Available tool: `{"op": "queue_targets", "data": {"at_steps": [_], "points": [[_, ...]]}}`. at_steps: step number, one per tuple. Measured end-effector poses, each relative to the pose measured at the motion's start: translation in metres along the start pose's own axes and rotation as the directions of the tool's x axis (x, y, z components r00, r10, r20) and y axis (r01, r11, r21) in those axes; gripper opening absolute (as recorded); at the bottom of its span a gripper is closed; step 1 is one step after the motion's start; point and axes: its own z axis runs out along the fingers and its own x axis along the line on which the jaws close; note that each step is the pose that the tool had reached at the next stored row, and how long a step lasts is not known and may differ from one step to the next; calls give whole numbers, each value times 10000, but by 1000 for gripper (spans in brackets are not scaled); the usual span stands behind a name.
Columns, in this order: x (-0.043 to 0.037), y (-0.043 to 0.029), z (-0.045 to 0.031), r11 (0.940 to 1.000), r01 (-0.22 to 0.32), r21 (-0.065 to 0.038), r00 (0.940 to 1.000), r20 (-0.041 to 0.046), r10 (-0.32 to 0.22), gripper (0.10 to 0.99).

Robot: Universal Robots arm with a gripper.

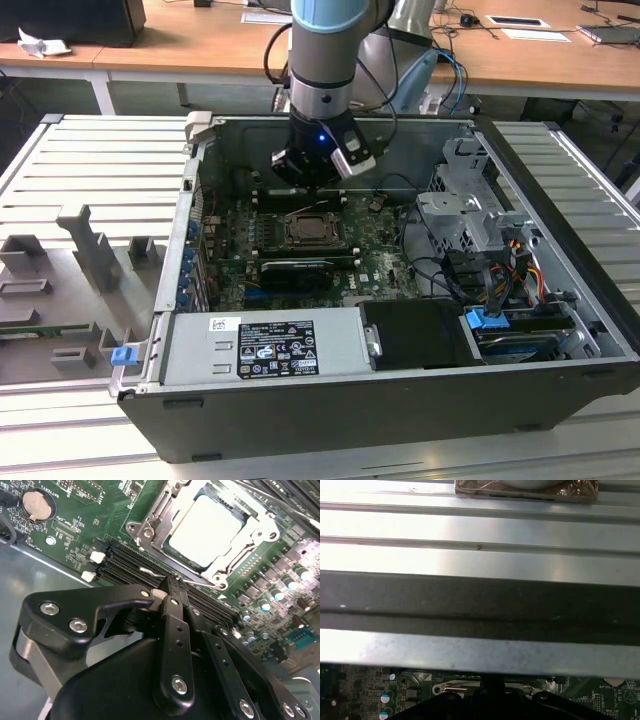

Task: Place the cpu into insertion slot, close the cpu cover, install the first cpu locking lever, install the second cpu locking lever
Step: 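Install the first cpu locking lever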

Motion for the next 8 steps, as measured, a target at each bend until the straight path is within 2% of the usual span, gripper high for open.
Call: {"op": "queue_targets", "data": {"at_steps": [4, 8], "points": [[-74, 14, 38, 10000, 0, 3, 10000, 0, 0, 106], [-115, 28, 68, 10000, -1, 3, 10000, 1, 1, 106]]}}
